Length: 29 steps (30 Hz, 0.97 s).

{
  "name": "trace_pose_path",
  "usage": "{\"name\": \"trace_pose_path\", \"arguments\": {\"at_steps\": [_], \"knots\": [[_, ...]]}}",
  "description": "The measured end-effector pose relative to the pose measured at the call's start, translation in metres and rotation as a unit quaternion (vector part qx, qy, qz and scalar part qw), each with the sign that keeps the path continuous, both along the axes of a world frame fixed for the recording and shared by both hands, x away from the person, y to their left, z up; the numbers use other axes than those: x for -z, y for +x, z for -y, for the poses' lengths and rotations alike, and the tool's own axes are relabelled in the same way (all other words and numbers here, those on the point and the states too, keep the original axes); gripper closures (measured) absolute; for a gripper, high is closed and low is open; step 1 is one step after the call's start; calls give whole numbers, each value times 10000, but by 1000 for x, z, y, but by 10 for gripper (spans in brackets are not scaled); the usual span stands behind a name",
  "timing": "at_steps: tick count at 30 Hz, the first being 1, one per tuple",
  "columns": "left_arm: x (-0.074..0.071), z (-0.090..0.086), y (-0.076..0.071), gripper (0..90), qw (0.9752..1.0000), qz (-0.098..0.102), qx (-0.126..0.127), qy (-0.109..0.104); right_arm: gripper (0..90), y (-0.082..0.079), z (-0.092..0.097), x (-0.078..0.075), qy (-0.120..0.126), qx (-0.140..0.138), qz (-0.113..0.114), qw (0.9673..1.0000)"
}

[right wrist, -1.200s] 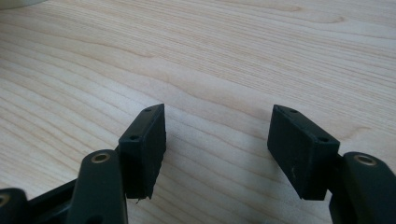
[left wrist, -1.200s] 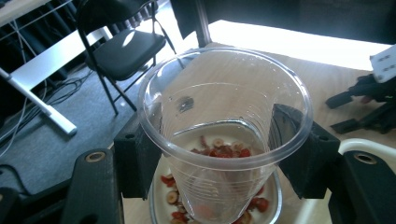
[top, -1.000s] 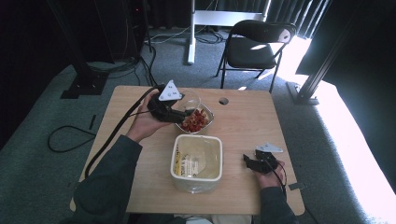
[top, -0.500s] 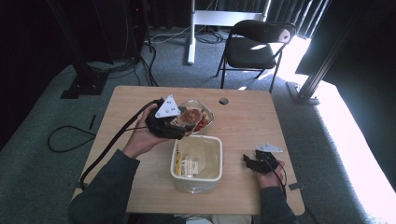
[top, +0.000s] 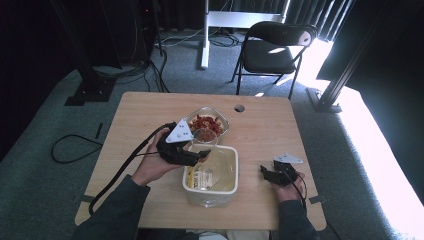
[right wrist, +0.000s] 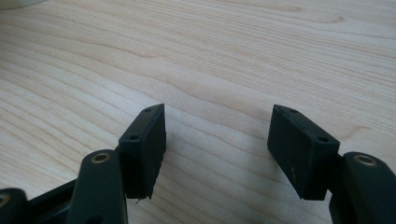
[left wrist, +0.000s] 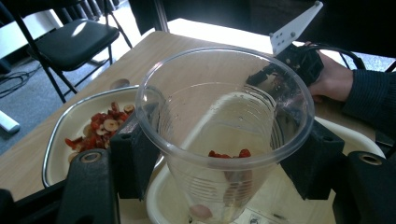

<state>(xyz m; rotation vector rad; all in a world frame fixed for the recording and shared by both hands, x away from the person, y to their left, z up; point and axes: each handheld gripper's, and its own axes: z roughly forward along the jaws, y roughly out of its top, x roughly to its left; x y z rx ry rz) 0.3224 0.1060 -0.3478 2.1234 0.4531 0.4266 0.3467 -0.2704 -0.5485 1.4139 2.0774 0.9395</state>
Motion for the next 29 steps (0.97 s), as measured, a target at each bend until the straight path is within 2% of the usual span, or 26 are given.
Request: {"name": "trace_pose_path", "arguments": {"at_steps": [3,7,12,14,16,19,25,29], "knots": [[6,0,-2,344,10000,-95,-3,10,366,0,0,0,1,3,2,10000],[9,3,-8,331,9999,-58,34,124,366,0,0,0,2,4,0,10000],[9,5,-10,313,9998,-73,116,152,366,0,0,0,1,5,1,10000],[9,5,-10,284,9998,-140,135,80,366,0,0,0,1,5,0,10000],[9,5,-9,187,9996,-246,155,29,366,0,0,0,2,6,1,10000],[7,3,-9,139,9995,-277,167,-53,366,0,0,0,2,4,0,10000],[2,-3,-11,118,9998,-115,23,-135,366,0,0,0,2,2,1,10000],[-2,-10,-9,118,9996,6,-184,-201,365,0,0,0,0,-5,0,10000]]}}
